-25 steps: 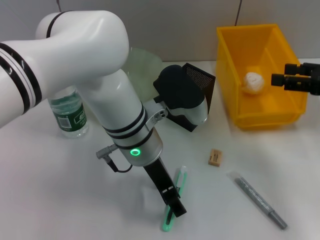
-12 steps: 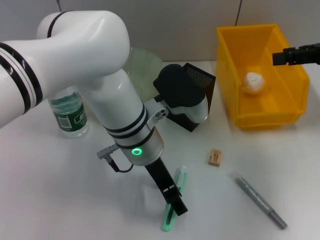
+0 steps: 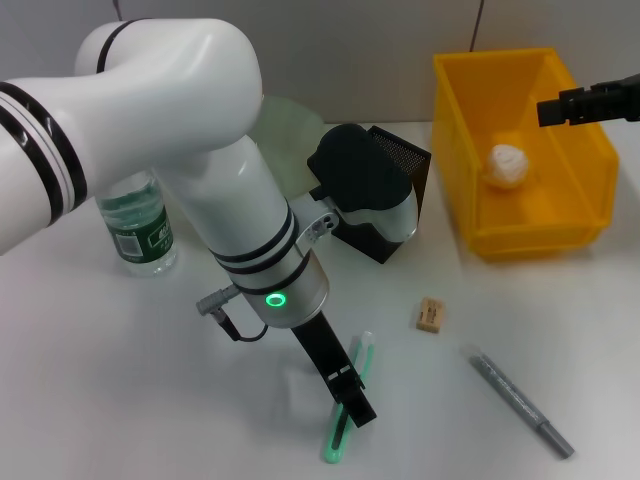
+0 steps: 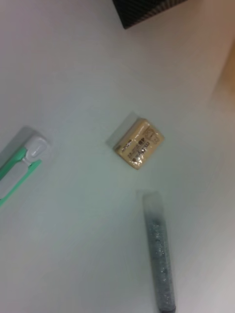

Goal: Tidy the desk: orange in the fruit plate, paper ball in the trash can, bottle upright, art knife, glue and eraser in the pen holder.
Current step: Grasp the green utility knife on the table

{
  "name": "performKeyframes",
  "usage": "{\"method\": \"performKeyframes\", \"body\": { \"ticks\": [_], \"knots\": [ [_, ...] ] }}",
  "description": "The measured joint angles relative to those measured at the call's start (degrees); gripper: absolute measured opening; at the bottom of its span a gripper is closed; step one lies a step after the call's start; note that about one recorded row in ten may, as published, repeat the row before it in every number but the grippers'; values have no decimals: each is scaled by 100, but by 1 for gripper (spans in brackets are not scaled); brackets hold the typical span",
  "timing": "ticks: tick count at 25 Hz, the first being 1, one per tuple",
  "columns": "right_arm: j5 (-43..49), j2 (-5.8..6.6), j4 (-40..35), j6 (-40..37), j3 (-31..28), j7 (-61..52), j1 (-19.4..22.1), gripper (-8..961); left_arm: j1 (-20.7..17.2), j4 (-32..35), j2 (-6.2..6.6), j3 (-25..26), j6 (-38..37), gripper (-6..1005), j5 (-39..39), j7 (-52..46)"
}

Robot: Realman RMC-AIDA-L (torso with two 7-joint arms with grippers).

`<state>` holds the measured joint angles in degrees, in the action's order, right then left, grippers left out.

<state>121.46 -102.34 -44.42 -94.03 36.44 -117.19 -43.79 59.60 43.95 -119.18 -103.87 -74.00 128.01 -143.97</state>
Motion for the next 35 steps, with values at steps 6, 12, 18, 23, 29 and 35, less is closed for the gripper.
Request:
{"method": "performKeyframes", "body": {
  "ticks": [6, 12, 18, 23, 29, 35],
  "knots": [
    [1, 3, 12, 1, 14, 20, -12, 742, 8, 0, 0, -64, 25, 777, -3, -6],
    [1, 4, 13, -16, 13, 38, -2, 743, 8, 49, 0, -222, 110, 769, -25, -19],
    [1, 4, 13, -33, 12, 56, 32, 743, -13, 59, 0, -350, 190, 762, -32, -76],
    [1, 4, 1, -90, 12, 60, 45, 742, -26, 92, 0, -482, 239, 755, -32, -86],
    [0, 4, -20, -170, 12, 62, 51, 743, -51, 218, 0, -672, 296, 748, -40, -91],
    [0, 4, -23, -188, 12, 64, 55, 743, -54, 224, 0, -676, 312, 740, -40, -90]
  ]
}}
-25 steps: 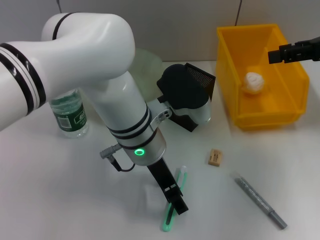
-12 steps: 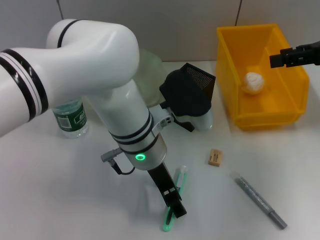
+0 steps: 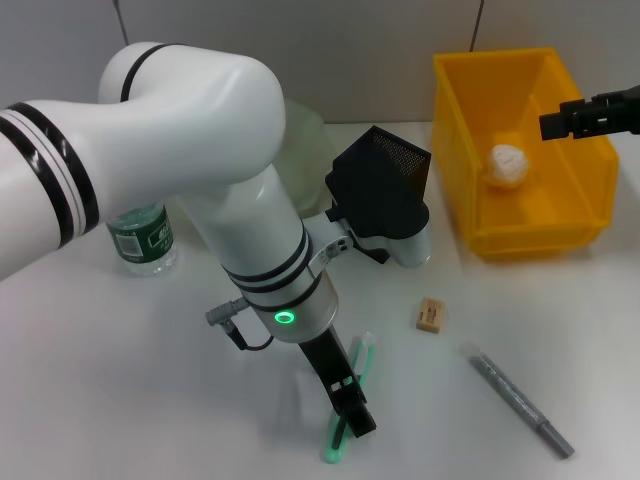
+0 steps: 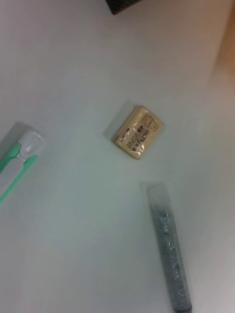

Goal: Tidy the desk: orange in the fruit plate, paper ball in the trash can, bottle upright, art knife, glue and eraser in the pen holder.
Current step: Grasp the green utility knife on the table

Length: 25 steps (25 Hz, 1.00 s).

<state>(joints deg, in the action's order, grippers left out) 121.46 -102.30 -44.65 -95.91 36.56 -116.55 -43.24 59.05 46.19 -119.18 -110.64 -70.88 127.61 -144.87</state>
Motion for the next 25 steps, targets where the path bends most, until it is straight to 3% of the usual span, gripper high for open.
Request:
{"method": "performKeyframes", "body": {
  "ticks": [13, 18, 25],
  "knots": [
    [0, 0, -2, -64, 0, -2, -16, 743, -42, 8, 1, -133, 106, 724, 12, 3],
    [0, 0, -2, -72, 0, -1, -34, 743, -52, 9, 0, -134, 106, 627, 6, 3],
    [0, 0, -3, -130, 0, 1, -42, 742, -53, 44, -2, -135, 92, 616, 23, -5]
  ]
}}
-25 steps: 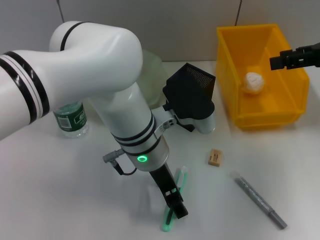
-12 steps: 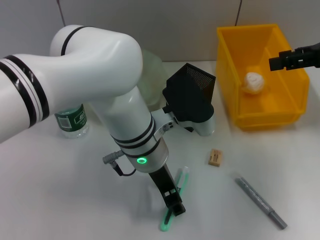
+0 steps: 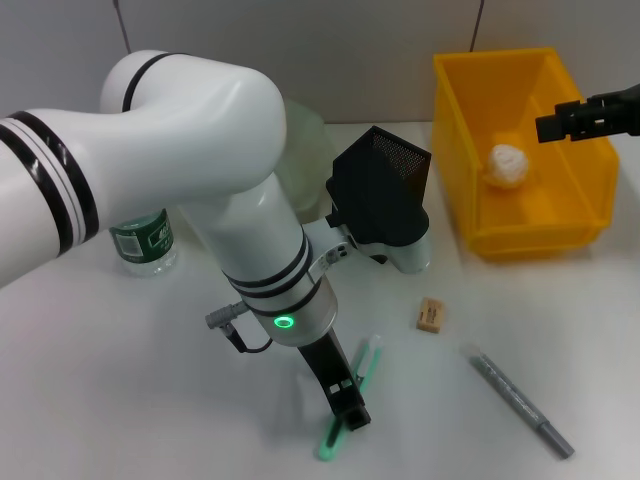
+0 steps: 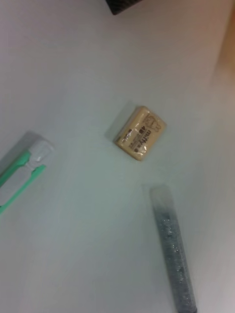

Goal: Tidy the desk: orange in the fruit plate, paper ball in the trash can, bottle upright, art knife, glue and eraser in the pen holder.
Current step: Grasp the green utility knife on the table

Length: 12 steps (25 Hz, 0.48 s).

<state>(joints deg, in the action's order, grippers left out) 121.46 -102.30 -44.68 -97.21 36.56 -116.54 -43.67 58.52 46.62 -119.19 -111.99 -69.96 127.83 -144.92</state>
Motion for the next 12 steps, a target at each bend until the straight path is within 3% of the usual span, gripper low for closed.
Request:
{"method": "performKeyframes", "body": {
  "ticks": [12],
  "knots": [
    [-12, 0, -32, -26, 0, 10, -7, 742, 1, 2, 1, 2, -21, 507, 22, -1]
  ]
}}
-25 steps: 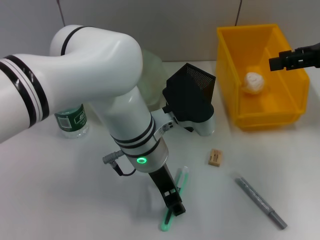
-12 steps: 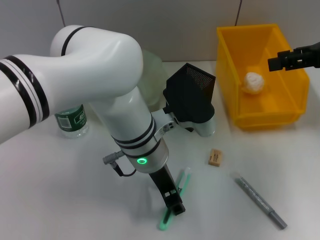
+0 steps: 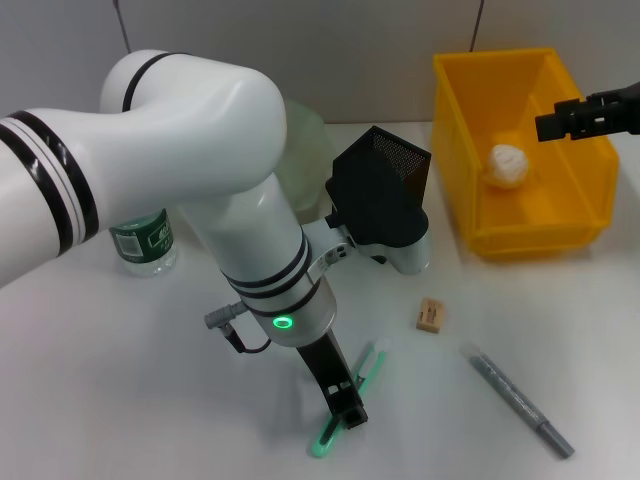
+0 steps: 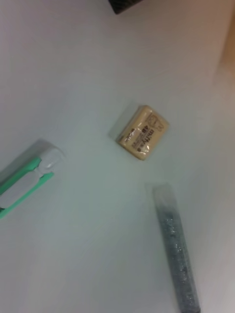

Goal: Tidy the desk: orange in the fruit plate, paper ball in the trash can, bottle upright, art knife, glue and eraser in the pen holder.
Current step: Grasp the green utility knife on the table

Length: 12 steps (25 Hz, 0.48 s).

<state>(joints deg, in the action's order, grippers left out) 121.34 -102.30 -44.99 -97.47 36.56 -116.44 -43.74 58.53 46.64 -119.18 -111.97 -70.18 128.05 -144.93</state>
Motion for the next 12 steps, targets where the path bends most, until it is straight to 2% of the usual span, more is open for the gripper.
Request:
{"method": "performKeyframes", "body": {
  "ticks": [2, 12],
  "knots": [
    [-3, 0, -3, -2, 0, 0, 2, 742, 0, -1, 0, 0, 0, 506, 0, 0],
    [-3, 0, -8, -21, 0, 13, -5, 743, -5, 3, 0, 0, 3, 342, 3, 0]
  ]
}}
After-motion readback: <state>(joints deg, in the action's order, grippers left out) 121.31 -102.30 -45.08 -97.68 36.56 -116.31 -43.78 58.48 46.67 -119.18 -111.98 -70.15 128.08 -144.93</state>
